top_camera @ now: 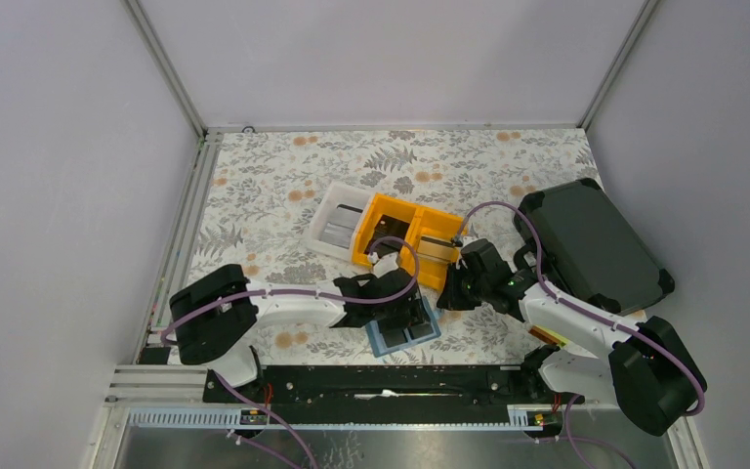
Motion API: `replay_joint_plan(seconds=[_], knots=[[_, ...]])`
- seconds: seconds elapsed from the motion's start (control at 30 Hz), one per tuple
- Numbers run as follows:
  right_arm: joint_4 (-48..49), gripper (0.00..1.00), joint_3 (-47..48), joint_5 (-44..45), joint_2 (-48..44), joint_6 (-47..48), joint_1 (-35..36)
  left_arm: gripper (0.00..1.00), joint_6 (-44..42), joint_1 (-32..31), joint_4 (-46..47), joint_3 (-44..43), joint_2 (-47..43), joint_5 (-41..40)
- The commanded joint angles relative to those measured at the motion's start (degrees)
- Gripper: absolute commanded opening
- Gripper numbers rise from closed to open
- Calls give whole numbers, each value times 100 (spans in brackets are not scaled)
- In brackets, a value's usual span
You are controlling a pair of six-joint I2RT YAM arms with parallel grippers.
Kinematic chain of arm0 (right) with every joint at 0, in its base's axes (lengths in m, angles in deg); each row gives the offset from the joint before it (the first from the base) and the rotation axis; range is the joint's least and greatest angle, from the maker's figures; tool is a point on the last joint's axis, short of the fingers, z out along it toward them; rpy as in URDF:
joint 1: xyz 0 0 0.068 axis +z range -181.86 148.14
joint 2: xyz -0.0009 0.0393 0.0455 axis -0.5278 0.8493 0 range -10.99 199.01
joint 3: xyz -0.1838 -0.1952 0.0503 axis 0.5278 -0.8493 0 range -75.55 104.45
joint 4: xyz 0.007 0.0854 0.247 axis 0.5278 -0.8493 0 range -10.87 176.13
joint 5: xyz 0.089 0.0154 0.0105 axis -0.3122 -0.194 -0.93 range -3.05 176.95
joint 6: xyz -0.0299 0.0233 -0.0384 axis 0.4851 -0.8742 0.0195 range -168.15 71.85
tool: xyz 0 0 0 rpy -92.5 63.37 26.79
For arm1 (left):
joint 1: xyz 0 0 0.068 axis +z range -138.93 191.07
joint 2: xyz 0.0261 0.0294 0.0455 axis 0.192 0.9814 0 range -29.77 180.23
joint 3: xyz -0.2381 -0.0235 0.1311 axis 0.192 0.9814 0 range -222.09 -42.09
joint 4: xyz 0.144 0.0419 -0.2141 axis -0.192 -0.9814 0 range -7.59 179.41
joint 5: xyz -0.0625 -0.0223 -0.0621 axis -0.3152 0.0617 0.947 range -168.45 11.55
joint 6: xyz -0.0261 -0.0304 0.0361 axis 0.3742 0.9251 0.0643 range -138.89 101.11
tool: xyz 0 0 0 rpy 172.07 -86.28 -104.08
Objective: Put the credit cards into the card holder
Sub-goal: Insert the credit card into the card holder, then pick up the credit card from the storage box.
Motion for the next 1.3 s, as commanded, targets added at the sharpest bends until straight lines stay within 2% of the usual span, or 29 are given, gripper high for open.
replay_joint_plan(seconds=[0.0,0.13,0.3,0.5,0.6,0.8,0.93,1.1,1.27], knots=[[18,0,-30,-31,-20,-54,13,62,-171,26,128,-275,66,40],[-33,0,-4,29,-102,-62,10,63,-201,121,282,-80,-119,80],[-299,27,267,119,-376,48,13,67,-576,364,285,216,-805,-72],[-793,46,915,165,-609,462,5,82,-1155,877,-309,453,-1869,-234],[-835,51,1373,94,-572,814,9,83,-1349,1317,-385,753,-2272,-137],[-751,55,2252,273,10,1972,11,85,-1598,2523,93,1468,-2826,359],[-654,63,2597,791,607,2685,13,86,-1855,3036,393,1454,-2780,491],[-449,72,2745,1589,1263,3307,2,86,-2495,3283,410,885,-2356,144],[-372,73,2972,1472,1868,3970,-22,85,-3527,3417,623,266,-1856,67]])
